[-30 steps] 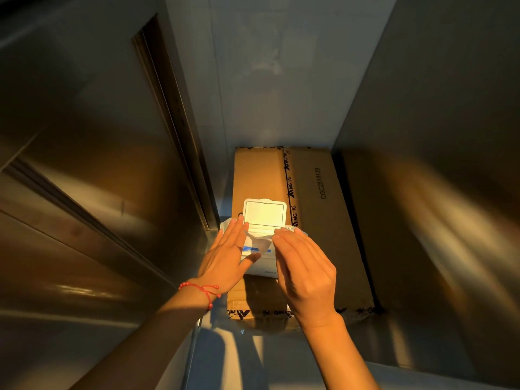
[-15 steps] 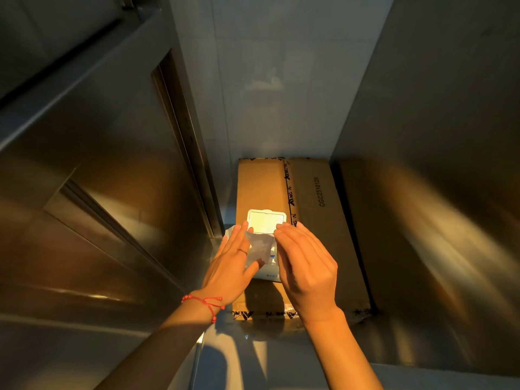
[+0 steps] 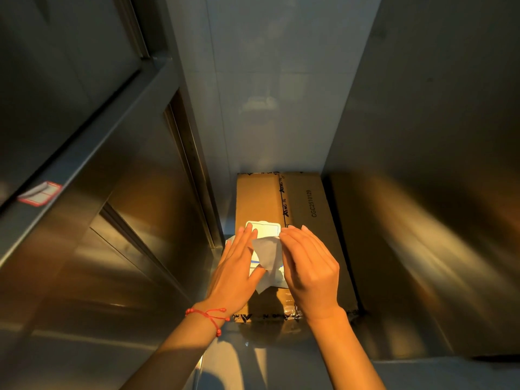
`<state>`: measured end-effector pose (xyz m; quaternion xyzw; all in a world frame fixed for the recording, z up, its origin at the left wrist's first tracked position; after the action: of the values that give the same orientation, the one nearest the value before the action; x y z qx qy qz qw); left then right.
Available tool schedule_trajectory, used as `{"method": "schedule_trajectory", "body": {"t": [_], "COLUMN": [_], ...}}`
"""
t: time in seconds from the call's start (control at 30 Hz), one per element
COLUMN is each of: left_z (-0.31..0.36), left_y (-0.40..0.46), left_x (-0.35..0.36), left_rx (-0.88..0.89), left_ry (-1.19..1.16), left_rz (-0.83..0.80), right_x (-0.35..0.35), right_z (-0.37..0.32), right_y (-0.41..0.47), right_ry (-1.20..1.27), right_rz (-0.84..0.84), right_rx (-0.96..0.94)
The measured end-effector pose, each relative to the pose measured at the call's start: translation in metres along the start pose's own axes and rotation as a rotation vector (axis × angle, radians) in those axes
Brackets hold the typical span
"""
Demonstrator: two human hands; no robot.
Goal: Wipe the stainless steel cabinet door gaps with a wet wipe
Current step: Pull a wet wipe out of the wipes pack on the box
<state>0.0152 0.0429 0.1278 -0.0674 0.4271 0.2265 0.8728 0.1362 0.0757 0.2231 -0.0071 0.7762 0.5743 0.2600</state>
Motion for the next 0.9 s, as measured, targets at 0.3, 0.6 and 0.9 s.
{"method": "schedule_trajectory", "body": {"t": [0.3,0.6,0.9], "left_z": [0.045,0.092,0.138], "left_y": [-0.01,-0.017,-0.03], "left_x": [-0.036,-0.065,-0.094], "left_rx": [0.069,0.122,0.217], "left_ry": [-0.009,0.079,0.188], "left_rz": [0.074,0.082,0.166], "right_x": [-0.033,-0.067,-0.1], "right_z": [0.008,0.016,0.005], "right_y": [0.022,0.047,0.075], "right_ry": [-0.034,-0.028,0.003], "right_rz": [-0.017,-0.004,-0.01], "right_rx": [0.014,0.037,0.021]}}
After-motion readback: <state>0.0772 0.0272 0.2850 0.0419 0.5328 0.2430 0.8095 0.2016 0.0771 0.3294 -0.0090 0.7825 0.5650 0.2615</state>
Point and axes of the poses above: each hand's wrist, its own y-axis towards the middle knuckle, its own x-axis out of the palm, z = x × y, the point moved 8 cm from there along y, towards the middle knuckle, and after that the axes turned 7 degrees about z, right-handed, at the moved point
